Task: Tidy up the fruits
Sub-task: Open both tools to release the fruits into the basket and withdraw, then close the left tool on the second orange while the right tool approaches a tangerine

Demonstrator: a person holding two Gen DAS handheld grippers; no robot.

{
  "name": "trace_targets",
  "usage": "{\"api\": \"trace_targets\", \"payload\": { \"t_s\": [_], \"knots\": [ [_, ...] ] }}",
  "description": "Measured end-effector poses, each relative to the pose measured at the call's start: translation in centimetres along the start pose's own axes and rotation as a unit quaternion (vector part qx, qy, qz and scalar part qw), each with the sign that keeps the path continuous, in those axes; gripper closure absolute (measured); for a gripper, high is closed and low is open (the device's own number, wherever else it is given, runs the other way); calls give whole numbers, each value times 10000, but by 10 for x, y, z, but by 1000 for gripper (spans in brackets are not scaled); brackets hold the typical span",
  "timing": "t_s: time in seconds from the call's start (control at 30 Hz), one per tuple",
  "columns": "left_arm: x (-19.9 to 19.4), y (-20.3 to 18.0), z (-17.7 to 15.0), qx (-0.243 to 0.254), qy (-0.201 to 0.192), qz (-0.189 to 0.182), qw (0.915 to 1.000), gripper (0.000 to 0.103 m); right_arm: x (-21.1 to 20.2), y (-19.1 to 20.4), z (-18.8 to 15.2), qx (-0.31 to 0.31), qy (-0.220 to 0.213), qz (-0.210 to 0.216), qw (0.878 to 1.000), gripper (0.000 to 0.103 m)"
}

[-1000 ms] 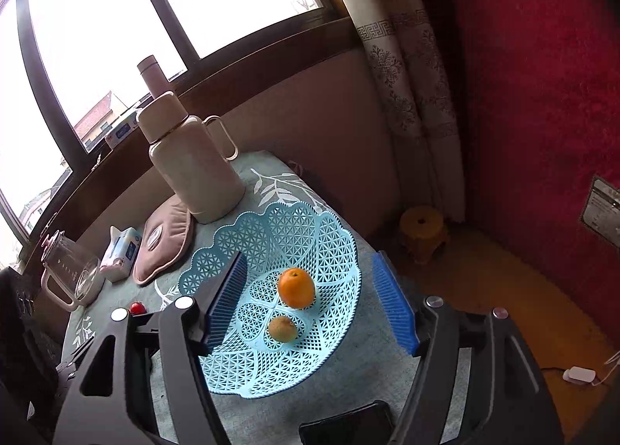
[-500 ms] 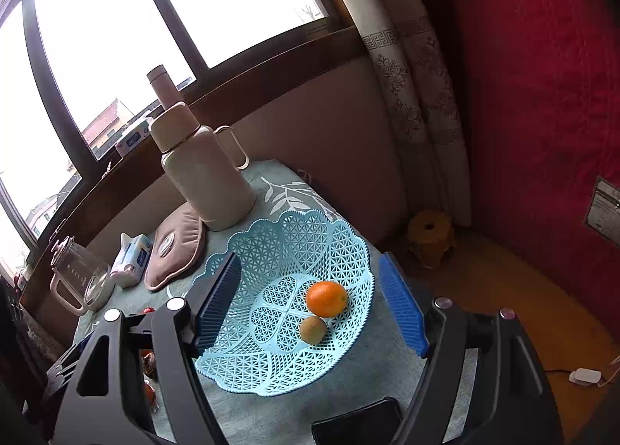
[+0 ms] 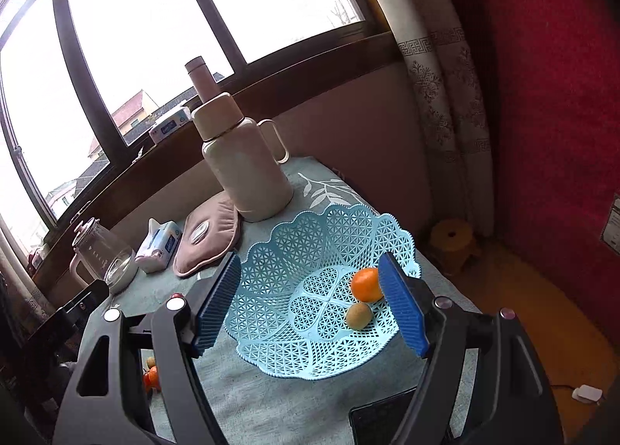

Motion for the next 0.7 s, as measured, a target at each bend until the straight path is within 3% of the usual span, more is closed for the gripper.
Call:
{"api": "trace_targets", "payload": {
  "t_s": [0.4, 0.7],
  "knots": [
    [-43, 62, -18, -243, -92, 698, 9972, 7, -19, 50, -19, -514, 8, 488, 9975, 28],
    [-43, 104, -55, -461, 219, 969, 9940, 7, -14, 82, -45, -957, 268, 720, 9924, 28]
  ]
}}
Point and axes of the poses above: each gripper's, at about its wrist camera, not at the fingertips, and x roughly the way its jaws point, y to its left, z to its top, the point moved 3 cm from there along x, roughly the way its jaws point, and after that the axes turned 4 degrees about -z, right-handed, at the moved point
